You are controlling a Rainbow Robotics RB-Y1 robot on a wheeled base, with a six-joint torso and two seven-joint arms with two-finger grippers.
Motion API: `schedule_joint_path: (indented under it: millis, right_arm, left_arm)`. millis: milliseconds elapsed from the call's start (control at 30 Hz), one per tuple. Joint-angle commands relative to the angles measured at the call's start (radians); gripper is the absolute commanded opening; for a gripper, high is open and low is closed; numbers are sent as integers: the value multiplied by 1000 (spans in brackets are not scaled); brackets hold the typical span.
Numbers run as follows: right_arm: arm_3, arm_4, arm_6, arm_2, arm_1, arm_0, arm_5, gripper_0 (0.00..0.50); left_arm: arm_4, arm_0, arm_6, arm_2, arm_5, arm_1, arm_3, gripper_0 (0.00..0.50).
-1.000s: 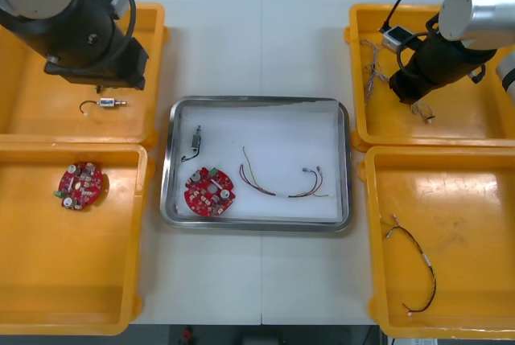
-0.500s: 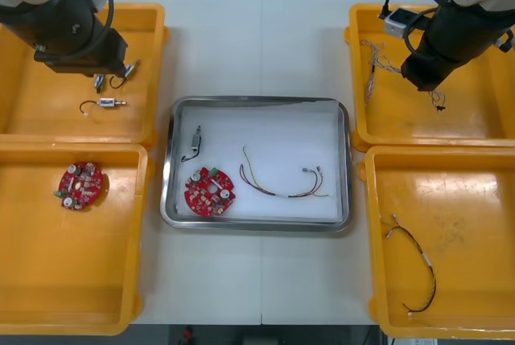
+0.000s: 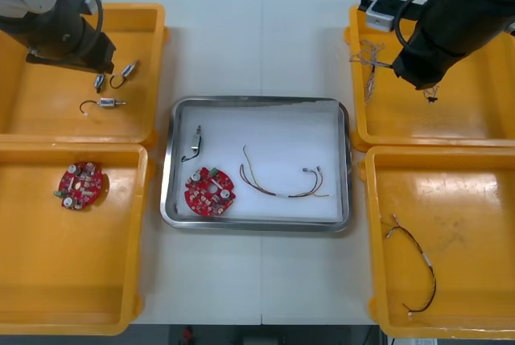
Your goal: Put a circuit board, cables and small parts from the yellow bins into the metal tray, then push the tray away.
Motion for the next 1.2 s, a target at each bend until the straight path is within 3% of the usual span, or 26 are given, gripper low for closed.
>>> schedule_joint_path:
  millis: [33, 200, 600, 800, 1033, 1200]
  right_arm:
    - [-129, -62, -5, -21, -31, 61, 7, 0]
    - [-206, -105, -17, 31, -31, 70, 7, 0]
    - [-361, -105, -145, 220, 29, 47, 7, 0]
    - [-342, -54, -155, 322, 89, 4, 7, 0]
    - [-215, 36, -166, 401, 192, -48, -46, 0]
    - [-151, 71, -168, 459, 210, -59, -121, 0]
  left_arm:
    - [-15, -57, -78, 41, -46, 41, 39, 500]
    - [-17, -57, -95, 41, -79, 40, 78, 500]
    - [-12, -57, -127, 12, -169, 35, 151, 500]
    - [-6, -56, -127, -26, -215, 35, 187, 500]
    - [12, -56, -125, -71, -272, 29, 239, 500]
    - [24, -54, -127, -80, -310, 18, 269, 500]
